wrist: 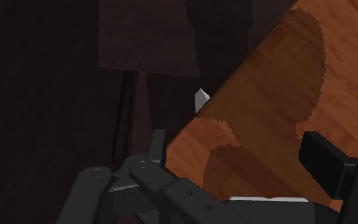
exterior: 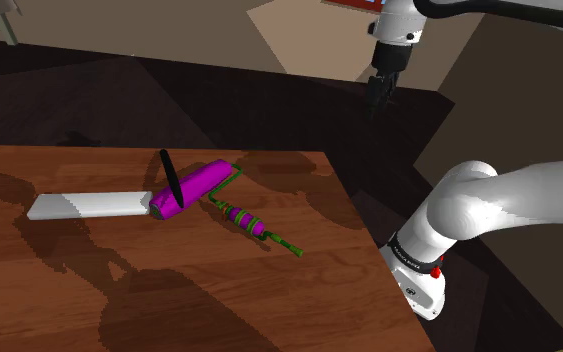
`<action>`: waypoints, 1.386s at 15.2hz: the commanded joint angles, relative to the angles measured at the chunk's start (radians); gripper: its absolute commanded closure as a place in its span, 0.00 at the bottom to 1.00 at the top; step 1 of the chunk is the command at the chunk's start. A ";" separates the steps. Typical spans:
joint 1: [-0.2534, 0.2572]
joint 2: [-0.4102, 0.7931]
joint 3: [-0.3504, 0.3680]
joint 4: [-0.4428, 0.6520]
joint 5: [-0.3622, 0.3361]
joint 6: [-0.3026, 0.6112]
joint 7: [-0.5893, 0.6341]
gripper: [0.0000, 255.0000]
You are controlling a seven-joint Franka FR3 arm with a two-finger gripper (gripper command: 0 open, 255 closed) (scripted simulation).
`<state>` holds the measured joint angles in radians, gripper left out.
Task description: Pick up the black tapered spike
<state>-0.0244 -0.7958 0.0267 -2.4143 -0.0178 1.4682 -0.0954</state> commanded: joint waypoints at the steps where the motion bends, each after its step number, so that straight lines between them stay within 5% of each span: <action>1: 0.000 0.000 0.000 0.000 0.000 0.000 0.000 0.00; 12: 0.039 0.241 0.228 0.091 0.180 0.138 0.333 0.00; 21: 0.049 0.536 0.387 0.281 0.214 0.249 0.605 0.00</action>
<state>0.0207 -0.2907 0.3949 -2.1532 0.1942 1.7045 0.4729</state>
